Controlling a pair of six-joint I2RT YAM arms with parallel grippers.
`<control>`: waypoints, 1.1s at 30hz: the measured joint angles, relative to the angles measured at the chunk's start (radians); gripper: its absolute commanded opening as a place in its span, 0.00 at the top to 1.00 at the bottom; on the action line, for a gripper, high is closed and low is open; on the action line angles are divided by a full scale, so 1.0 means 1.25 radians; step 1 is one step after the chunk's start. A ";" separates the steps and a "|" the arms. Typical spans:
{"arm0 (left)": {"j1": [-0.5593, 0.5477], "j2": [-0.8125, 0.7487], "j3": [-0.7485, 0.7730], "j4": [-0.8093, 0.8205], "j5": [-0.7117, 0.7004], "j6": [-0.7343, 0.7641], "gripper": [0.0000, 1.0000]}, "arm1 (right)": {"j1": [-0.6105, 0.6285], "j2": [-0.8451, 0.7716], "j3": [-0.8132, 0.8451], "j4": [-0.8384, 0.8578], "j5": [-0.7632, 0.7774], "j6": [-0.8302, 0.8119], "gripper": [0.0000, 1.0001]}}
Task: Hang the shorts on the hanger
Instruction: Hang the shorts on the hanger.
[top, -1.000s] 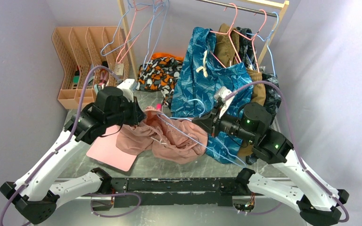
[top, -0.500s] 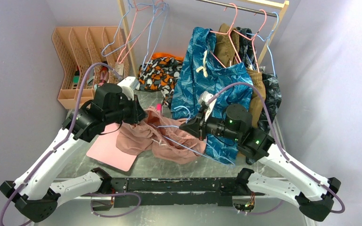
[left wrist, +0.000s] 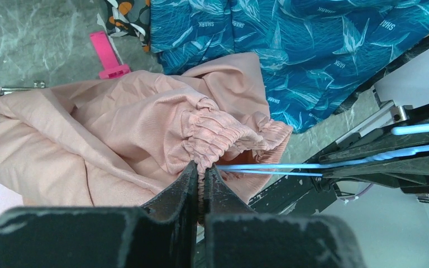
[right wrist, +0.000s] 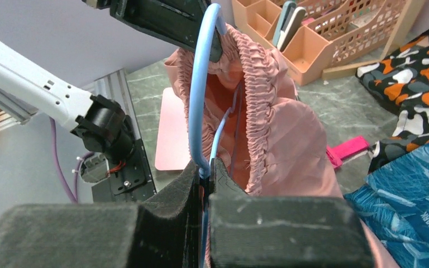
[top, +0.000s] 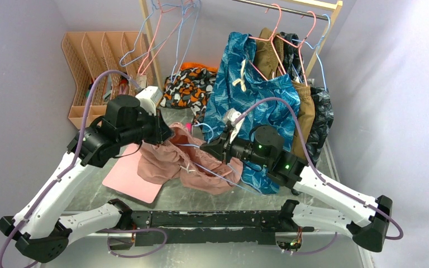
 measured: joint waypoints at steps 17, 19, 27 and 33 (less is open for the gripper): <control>0.000 0.036 0.046 -0.021 0.043 0.002 0.93 | 0.008 0.032 -0.007 0.164 0.001 -0.001 1.00; 0.000 0.037 0.046 -0.019 0.058 0.000 0.93 | 0.008 0.042 -0.025 0.199 0.003 0.008 1.00; 0.000 0.038 0.046 0.013 0.103 -0.014 0.93 | 0.007 0.095 -0.079 0.376 0.006 0.067 1.00; 0.000 0.046 0.046 0.033 0.136 -0.024 0.93 | 0.007 0.125 -0.106 0.466 0.009 0.107 1.00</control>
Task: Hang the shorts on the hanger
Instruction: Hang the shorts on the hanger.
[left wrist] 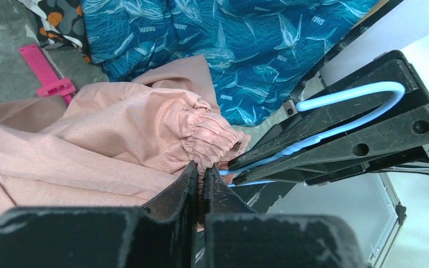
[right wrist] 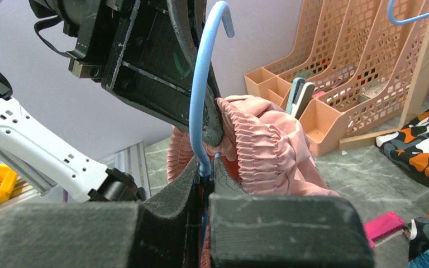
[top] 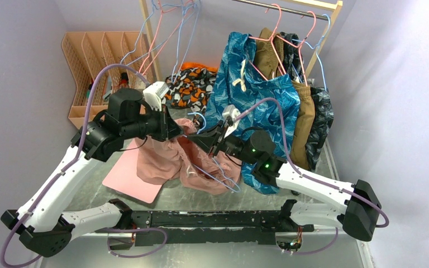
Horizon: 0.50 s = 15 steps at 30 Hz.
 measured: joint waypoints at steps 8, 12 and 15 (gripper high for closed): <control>0.000 0.002 -0.002 0.023 0.034 -0.010 0.84 | 0.000 0.021 -0.001 0.049 0.006 0.024 1.00; 0.000 -0.003 -0.006 0.034 0.051 -0.015 0.76 | 0.000 0.023 -0.010 0.081 0.006 0.045 1.00; 0.000 -0.008 -0.006 0.037 0.052 -0.014 0.56 | 0.000 0.032 -0.018 0.119 0.003 0.065 1.00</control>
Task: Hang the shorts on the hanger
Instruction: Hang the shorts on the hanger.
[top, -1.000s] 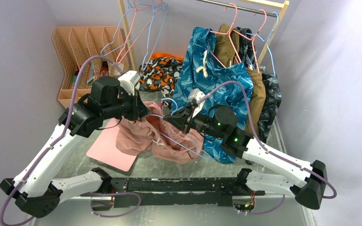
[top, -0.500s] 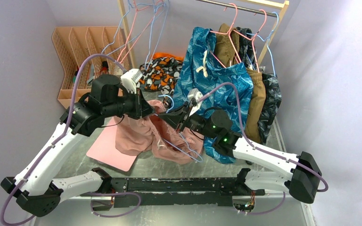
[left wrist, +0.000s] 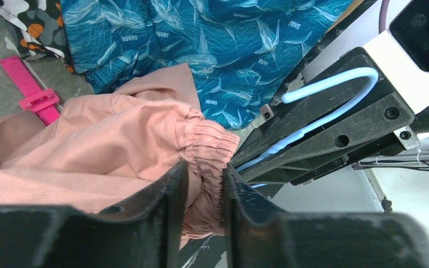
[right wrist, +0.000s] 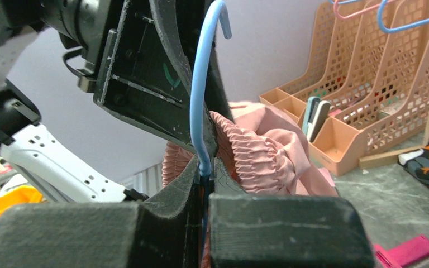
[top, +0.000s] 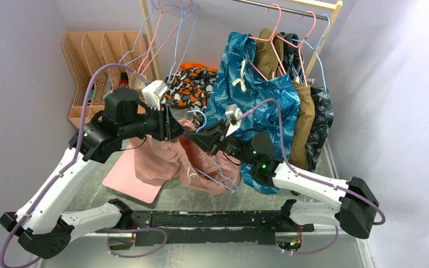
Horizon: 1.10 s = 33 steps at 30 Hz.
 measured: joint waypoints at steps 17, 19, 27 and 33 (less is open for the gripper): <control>0.012 -0.039 0.021 -0.027 -0.079 0.008 0.01 | 0.002 0.006 -0.025 0.139 -0.006 0.041 1.00; 0.010 -0.048 0.028 -0.033 -0.078 0.002 0.01 | 0.006 0.009 -0.025 0.154 -0.007 0.046 1.00; 0.000 -0.102 0.105 -0.058 -0.079 -0.007 0.01 | 0.006 0.044 -0.026 0.193 0.000 0.067 1.00; -0.001 -0.140 0.139 -0.085 -0.134 0.011 0.03 | 0.006 0.045 -0.032 0.224 -0.003 0.084 1.00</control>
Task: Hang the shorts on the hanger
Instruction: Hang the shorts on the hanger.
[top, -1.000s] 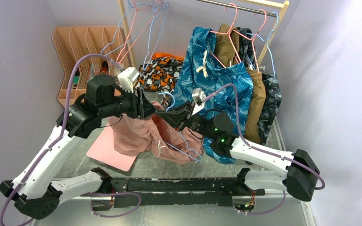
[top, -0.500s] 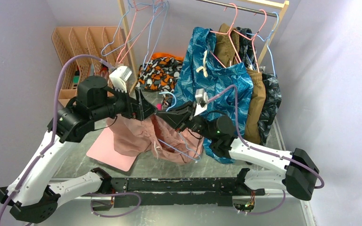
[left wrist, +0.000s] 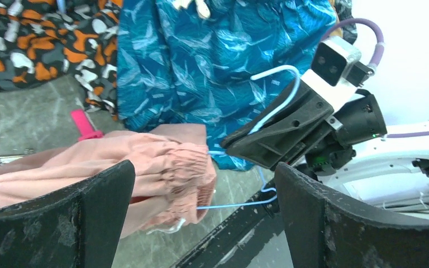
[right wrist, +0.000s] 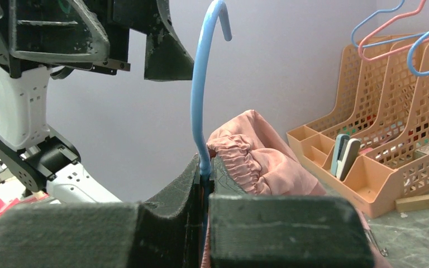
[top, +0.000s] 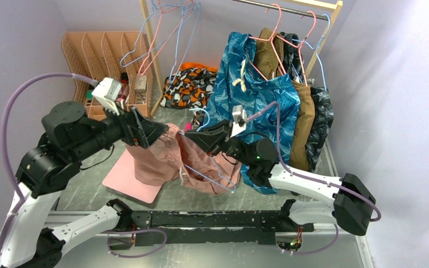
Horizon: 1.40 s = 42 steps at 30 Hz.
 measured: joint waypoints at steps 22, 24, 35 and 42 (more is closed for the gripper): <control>0.000 -0.153 -0.050 0.168 0.007 0.220 0.10 | -0.001 -0.306 -0.023 -0.094 -0.017 -0.061 1.00; 0.000 -0.115 0.004 0.183 0.058 0.252 0.11 | -0.001 -0.316 -0.023 -0.095 -0.023 -0.061 1.00; -0.022 -0.006 0.128 0.244 0.363 0.342 0.13 | -0.001 -0.398 -0.023 -0.121 -0.087 -0.060 1.00; -0.023 0.063 0.081 0.244 0.530 0.351 0.08 | -0.001 -0.458 -0.031 -0.184 -0.106 -0.062 1.00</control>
